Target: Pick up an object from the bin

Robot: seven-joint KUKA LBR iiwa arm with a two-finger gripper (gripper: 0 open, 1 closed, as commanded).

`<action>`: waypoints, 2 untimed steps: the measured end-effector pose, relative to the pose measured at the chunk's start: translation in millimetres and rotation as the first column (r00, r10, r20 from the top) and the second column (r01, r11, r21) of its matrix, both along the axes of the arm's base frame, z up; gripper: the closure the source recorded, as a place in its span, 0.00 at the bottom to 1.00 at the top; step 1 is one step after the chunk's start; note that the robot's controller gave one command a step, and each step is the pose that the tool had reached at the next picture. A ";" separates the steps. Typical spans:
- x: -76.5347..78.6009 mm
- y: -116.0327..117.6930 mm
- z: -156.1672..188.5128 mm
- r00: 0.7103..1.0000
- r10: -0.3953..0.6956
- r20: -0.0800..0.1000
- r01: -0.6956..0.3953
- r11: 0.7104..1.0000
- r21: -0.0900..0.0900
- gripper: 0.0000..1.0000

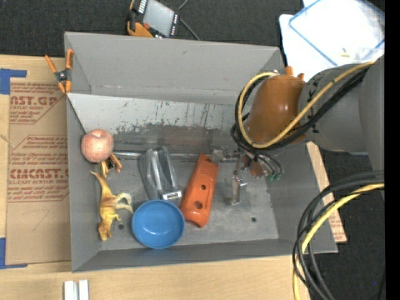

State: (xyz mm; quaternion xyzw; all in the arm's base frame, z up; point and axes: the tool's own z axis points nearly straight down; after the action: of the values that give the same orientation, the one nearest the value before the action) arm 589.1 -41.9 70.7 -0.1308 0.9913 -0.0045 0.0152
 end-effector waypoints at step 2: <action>0.4 -1.4 0.1 0.999 0.035 0.001 -0.035 0.999 -0.001 0.00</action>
Offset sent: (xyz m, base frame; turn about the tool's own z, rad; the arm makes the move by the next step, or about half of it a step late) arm 0.0026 -0.0210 -0.0007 -0.2786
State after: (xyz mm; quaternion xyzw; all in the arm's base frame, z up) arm 589.5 -43.3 70.8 -0.1479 0.9889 -0.0046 0.0159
